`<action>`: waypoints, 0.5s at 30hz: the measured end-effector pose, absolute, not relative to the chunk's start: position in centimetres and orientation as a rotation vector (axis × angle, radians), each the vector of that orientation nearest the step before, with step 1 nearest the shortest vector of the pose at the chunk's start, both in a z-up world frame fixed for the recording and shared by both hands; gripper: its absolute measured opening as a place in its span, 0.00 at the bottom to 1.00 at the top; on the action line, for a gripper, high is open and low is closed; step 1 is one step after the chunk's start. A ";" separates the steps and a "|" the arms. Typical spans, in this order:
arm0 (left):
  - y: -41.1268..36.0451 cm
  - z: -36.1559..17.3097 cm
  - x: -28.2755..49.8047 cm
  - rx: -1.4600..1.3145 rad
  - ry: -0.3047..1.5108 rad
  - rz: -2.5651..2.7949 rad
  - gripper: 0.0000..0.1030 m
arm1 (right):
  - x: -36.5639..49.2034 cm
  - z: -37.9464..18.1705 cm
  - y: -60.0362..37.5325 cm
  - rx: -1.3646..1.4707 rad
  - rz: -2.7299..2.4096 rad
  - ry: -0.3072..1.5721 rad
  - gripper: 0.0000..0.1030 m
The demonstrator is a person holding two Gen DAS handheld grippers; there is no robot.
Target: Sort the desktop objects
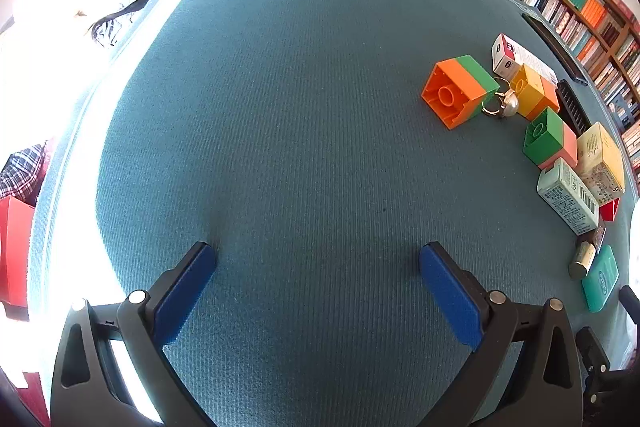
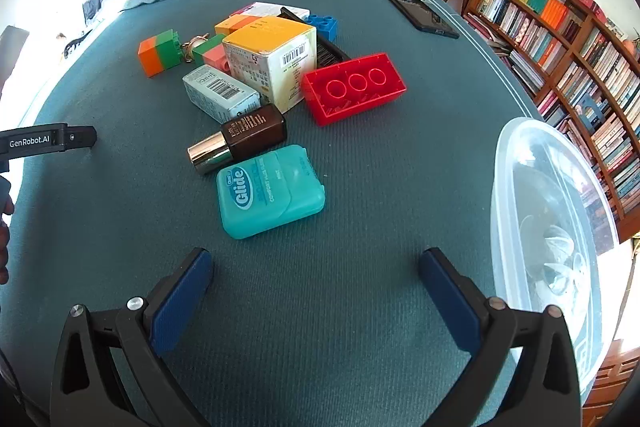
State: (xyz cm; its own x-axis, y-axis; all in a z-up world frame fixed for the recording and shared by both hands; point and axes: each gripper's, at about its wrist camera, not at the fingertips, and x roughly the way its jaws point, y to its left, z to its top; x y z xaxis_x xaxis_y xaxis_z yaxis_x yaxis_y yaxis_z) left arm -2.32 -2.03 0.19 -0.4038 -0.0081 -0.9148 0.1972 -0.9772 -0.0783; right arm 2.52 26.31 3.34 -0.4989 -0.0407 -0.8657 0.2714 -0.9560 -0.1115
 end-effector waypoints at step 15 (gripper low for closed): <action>-2.7 2.6 -7.7 1.656 -0.108 -2.832 0.99 | 2.8 3.4 26.1 1.474 -2.570 0.338 1.00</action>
